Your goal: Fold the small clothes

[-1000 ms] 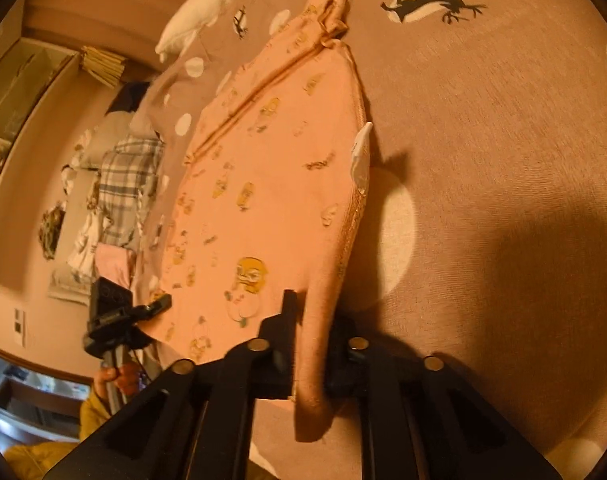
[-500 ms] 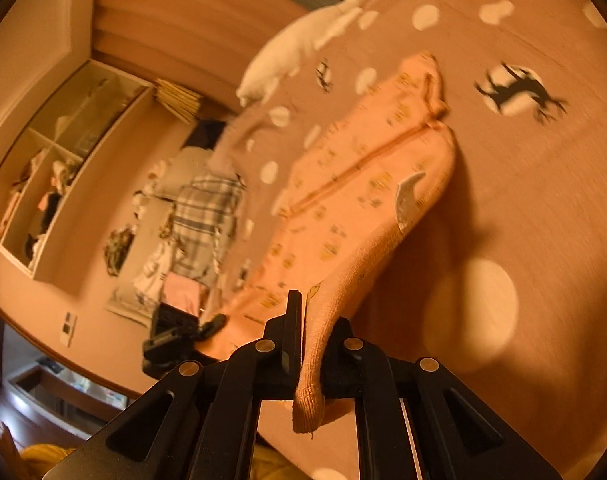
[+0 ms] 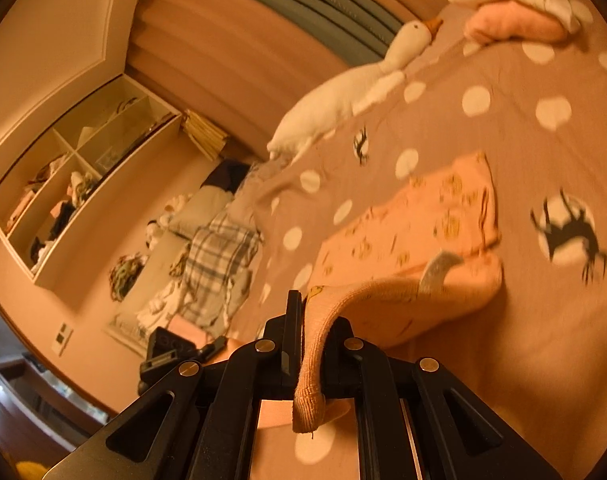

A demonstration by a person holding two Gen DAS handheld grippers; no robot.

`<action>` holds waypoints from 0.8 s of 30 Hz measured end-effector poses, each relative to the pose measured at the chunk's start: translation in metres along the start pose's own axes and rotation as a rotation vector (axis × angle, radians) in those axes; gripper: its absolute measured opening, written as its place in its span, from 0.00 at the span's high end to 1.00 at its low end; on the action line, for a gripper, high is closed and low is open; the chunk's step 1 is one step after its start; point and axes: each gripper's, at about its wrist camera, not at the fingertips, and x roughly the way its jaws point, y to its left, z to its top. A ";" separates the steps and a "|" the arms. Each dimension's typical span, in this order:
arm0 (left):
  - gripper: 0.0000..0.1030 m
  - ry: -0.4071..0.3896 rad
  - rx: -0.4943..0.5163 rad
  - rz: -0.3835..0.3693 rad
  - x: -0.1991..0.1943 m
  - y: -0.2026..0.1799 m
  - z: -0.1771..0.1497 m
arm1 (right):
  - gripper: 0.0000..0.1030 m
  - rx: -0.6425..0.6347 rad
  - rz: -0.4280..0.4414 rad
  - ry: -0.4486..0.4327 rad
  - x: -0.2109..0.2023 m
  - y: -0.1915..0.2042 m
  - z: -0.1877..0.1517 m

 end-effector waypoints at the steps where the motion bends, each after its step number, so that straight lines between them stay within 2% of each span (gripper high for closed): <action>1: 1.00 -0.006 0.000 -0.003 0.003 -0.002 0.006 | 0.91 -0.002 0.002 -0.008 0.002 0.000 0.006; 7: 1.00 -0.051 -0.010 -0.008 0.016 -0.006 0.046 | 0.91 -0.020 -0.020 -0.051 0.016 0.001 0.043; 13: 1.00 -0.088 -0.016 0.029 0.038 0.001 0.096 | 0.91 0.002 -0.063 -0.052 0.046 -0.014 0.081; 19: 1.00 -0.083 -0.020 0.118 0.078 0.024 0.145 | 0.91 0.044 -0.114 -0.049 0.085 -0.047 0.112; 24: 1.00 -0.041 -0.061 0.231 0.117 0.067 0.168 | 0.91 0.096 -0.200 0.014 0.122 -0.089 0.118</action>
